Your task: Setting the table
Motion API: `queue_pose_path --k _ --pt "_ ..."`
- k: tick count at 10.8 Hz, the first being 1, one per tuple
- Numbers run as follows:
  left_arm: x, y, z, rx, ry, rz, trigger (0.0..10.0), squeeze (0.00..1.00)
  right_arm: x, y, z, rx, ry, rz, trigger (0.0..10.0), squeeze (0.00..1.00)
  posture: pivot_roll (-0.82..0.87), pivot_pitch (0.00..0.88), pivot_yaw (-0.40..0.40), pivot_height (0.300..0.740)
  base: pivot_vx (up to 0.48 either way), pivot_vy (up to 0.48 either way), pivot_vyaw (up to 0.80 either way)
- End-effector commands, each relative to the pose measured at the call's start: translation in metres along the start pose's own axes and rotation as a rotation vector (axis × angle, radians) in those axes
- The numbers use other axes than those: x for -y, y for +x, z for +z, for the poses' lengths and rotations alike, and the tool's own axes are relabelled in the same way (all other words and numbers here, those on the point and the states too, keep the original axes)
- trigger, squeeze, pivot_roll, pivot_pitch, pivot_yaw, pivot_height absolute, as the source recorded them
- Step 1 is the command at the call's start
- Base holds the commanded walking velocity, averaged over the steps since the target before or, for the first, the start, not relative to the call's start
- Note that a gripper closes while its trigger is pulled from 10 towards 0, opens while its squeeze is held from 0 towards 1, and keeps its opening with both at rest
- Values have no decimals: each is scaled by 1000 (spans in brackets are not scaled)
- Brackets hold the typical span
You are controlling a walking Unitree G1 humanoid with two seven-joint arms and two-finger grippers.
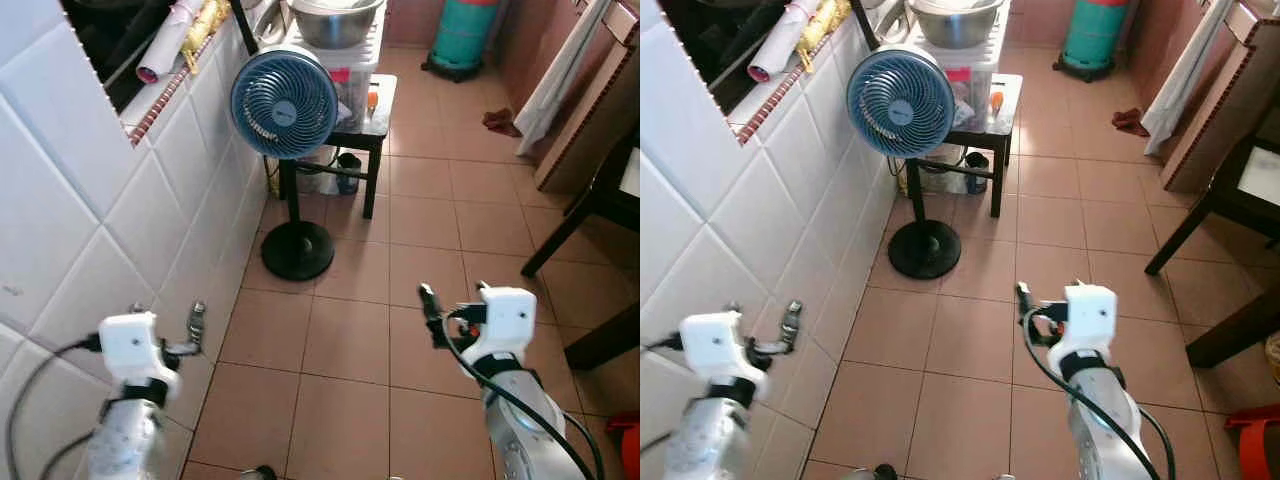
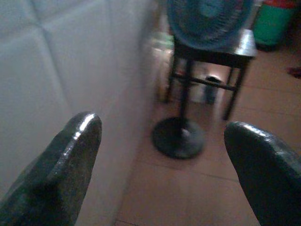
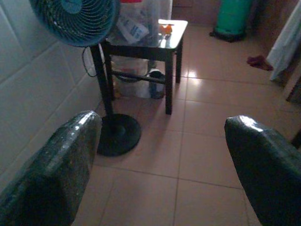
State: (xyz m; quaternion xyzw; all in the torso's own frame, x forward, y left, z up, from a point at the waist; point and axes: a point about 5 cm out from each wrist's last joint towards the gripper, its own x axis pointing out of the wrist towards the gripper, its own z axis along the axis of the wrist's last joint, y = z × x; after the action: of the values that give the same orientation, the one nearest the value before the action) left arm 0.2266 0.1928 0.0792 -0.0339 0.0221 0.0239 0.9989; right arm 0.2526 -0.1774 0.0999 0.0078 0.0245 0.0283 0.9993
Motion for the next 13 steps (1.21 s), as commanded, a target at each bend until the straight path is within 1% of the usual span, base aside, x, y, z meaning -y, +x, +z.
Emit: queue_pose_path --k 1,2,3,4,6,7,8,10,11,12,13 --pt "2 0 -2 -14 -4 -21 10000 0 2 -2 -7 -24 1 -21 10000 0 -57 130 35 740 0 0 0" --pt "2 4 -5 -27 -19 -21 10000 796 3 -3 -12 -29 13 -57 10000 1000 -57 131 34 740 0 0 0" --pt "9 5 -4 -18 -19 -67 10000 1000 7 -4 -13 -26 26 -112 10000 1000 -59 141 33 740 0 0 0" --pt "8 6 -3 -11 -21 -62 10000 1000 15 -6 -13 -22 1 -207 10000 1000 -62 146 38 740 0 0 0" --pt "8 9 -5 -14 -25 -56 10000 1000 19 -4 -14 -28 -7 -248 10000 1000 -66 152 41 740 0 0 0" --pt "9 9 -7 -19 -31 -52 10000 1000 17 -2 -14 -30 -8 -231 7529 0 -67 151 39 740 0 0 0" --pt "7 9 -10 -28 -54 -27 0 0 16 -2 -14 -26 -3 -226 0 0 -67 151 39 740 0 0 0" --pt "8 9 -10 -26 -58 -37 0 0 14 1 -12 -21 1 -214 0 0 -66 151 32 740 0 0 0" --pt "8 9 -11 -40 -59 -36 0 0 14 2 -13 -30 -6 -206 0 0 -65 151 31 740 0 0 0" --pt "9 9 -12 -45 -69 -40 10000 0 12 2 -14 -33 15 -184 10000 0 -68 154 31 740 0 0 0" --pt "10 8 -14 -71 -76 -57 10000 1000 12 1 -13 -33 12 -181 10000 1000 -69 154 31 740 0 0 0"
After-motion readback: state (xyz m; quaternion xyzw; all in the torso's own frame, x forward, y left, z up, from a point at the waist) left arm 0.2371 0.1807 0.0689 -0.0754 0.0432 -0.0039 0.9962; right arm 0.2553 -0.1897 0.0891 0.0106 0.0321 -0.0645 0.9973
